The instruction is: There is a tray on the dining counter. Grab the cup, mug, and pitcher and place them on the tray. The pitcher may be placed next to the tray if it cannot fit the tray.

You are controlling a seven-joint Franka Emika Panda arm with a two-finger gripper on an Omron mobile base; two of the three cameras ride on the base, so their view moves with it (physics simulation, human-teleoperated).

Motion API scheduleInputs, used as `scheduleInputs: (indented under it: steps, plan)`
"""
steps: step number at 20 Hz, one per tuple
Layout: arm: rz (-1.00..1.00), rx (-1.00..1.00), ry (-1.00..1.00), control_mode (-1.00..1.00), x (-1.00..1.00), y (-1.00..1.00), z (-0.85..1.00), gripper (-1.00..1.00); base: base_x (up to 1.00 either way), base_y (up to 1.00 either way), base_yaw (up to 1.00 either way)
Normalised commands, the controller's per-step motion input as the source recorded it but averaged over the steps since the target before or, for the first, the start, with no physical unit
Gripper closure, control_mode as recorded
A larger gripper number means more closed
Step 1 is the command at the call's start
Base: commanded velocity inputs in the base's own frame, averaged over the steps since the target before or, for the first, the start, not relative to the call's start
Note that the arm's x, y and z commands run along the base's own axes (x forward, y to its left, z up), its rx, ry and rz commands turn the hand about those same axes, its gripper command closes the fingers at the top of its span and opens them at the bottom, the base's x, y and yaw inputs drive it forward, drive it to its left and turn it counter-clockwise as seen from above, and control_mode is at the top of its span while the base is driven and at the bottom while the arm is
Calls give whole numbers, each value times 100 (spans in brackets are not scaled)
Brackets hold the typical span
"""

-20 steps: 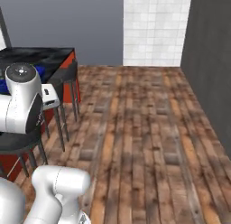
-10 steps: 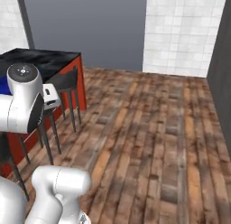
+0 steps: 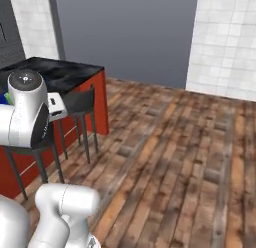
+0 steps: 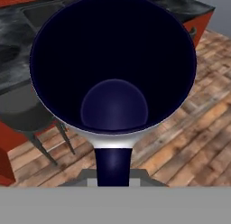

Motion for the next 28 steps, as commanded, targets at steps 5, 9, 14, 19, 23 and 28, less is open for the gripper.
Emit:
scheduleInputs:
  steps: [5, 9, 14, 19, 23, 28]
  plan:
    - [0, 0, 0, 100, 0, 0, 0, 100, 98, -29, 44]
    - [0, 0, 0, 100, 0, 0, 0, 100, 82, -40, 48]
    - [0, 0, 0, 100, 0, 0, 0, 100, 62, -43, 47]
    - [0, 0, 0, 100, 0, 0, 0, 100, 57, -16, 42]
    - [0, 0, 0, 100, 0, 0, 0, 100, 61, -8, 41]
    - [0, 0, 0, 100, 0, 0, 0, 100, 66, -8, 42]
